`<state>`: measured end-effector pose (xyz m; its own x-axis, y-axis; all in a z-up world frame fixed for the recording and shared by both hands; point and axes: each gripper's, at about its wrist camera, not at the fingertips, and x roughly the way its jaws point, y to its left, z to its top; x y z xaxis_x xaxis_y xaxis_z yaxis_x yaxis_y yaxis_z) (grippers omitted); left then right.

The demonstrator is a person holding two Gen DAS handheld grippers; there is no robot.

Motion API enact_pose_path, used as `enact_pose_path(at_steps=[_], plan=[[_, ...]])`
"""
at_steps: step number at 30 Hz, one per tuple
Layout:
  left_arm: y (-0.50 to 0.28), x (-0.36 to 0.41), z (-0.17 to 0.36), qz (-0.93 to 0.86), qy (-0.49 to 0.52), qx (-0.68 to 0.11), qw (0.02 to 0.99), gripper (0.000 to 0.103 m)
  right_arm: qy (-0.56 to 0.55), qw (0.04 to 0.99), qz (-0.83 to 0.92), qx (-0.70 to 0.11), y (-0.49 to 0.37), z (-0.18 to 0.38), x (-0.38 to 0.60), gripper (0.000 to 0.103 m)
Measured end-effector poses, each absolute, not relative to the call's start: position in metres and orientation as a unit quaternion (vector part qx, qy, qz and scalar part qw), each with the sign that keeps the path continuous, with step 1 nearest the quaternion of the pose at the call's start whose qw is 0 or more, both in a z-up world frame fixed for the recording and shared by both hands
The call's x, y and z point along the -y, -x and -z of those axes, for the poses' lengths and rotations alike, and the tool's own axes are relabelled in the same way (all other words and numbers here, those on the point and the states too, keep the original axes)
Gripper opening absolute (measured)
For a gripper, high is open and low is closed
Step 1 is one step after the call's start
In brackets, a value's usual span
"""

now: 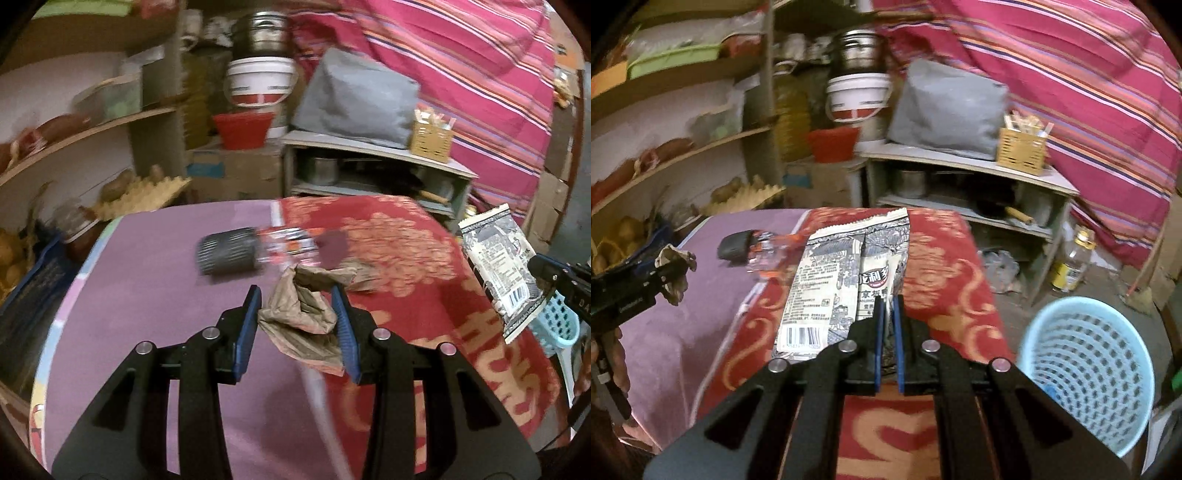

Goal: Collect trash
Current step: 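Carry paper and snack bag over the basket and open both tools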

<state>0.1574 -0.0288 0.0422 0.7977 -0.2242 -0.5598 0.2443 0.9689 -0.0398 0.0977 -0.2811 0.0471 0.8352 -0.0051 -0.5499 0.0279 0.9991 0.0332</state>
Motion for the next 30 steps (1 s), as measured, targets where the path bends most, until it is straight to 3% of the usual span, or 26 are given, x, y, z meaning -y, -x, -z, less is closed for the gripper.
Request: enact_pose_path(at_steps=[30], plan=[[-0.127, 0.322, -0.024, 0.312, -0.065, -0.293, 0.902, 0.038, -0.101, 0.931, 0.195, -0.292, -0.008, -0.024, 0.516, 0.006]])
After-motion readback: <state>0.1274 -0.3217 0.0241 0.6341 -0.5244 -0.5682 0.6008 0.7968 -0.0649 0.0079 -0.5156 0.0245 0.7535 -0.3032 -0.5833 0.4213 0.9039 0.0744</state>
